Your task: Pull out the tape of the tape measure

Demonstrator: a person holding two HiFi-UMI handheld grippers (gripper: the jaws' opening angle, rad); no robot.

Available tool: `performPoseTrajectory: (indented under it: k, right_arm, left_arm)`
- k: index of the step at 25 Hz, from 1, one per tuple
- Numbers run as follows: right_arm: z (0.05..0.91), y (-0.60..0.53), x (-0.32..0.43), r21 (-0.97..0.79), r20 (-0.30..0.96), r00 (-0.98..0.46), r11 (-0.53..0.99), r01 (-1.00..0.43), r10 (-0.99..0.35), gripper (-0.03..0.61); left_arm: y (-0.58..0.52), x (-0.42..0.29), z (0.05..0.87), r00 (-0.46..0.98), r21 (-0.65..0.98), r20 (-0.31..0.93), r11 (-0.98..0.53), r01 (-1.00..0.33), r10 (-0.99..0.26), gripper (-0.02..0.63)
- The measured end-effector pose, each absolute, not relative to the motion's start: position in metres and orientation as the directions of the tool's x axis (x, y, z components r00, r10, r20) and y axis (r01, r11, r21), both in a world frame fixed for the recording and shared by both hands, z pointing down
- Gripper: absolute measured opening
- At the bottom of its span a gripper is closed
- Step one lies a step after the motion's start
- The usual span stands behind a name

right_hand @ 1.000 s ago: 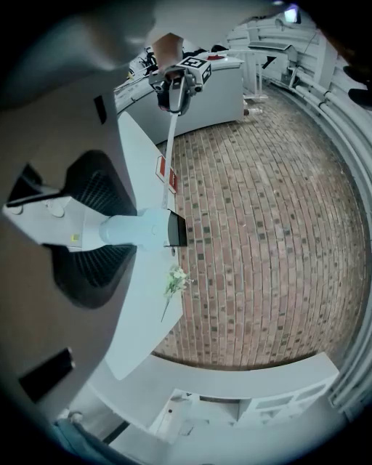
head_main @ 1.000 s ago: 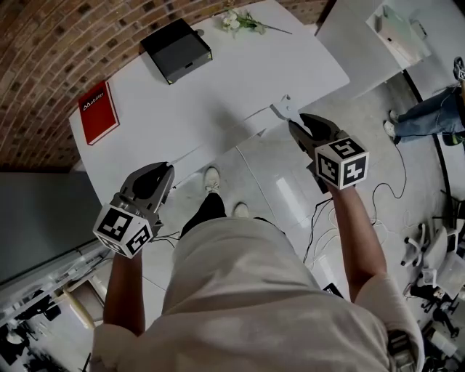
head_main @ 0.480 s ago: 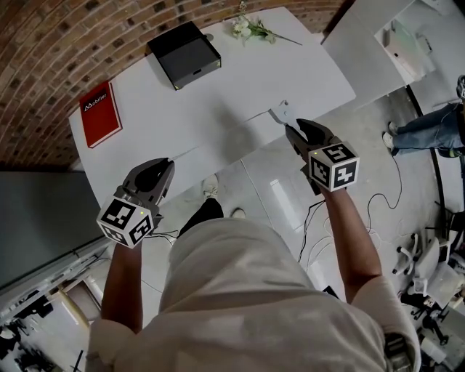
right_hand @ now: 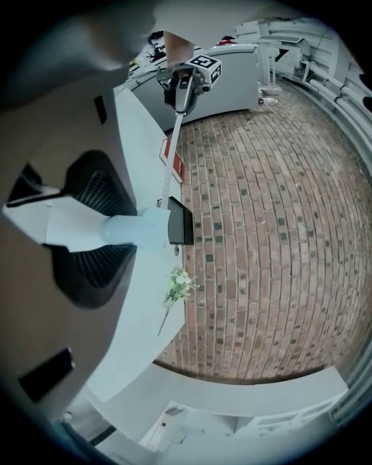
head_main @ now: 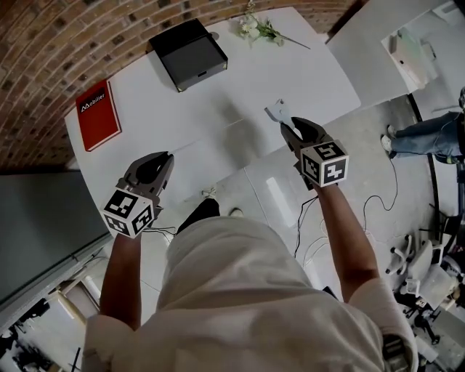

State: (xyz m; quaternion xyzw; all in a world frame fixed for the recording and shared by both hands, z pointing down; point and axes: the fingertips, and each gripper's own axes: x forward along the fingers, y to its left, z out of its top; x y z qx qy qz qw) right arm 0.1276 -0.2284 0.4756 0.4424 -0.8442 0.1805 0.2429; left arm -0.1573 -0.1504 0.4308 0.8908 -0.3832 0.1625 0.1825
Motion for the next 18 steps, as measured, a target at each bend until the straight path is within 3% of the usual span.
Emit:
performPoseTrajectory:
  k: [18]
  right_arm:
    - [0.52, -0.283, 0.109, -0.07, 0.609, -0.464, 0.539, -0.839, -0.643, 0.129]
  left_arm:
    - [-0.211, -0.178, 0.484, 0.632, 0.227, 0.479, -0.609, -0.76, -0.61, 0.029]
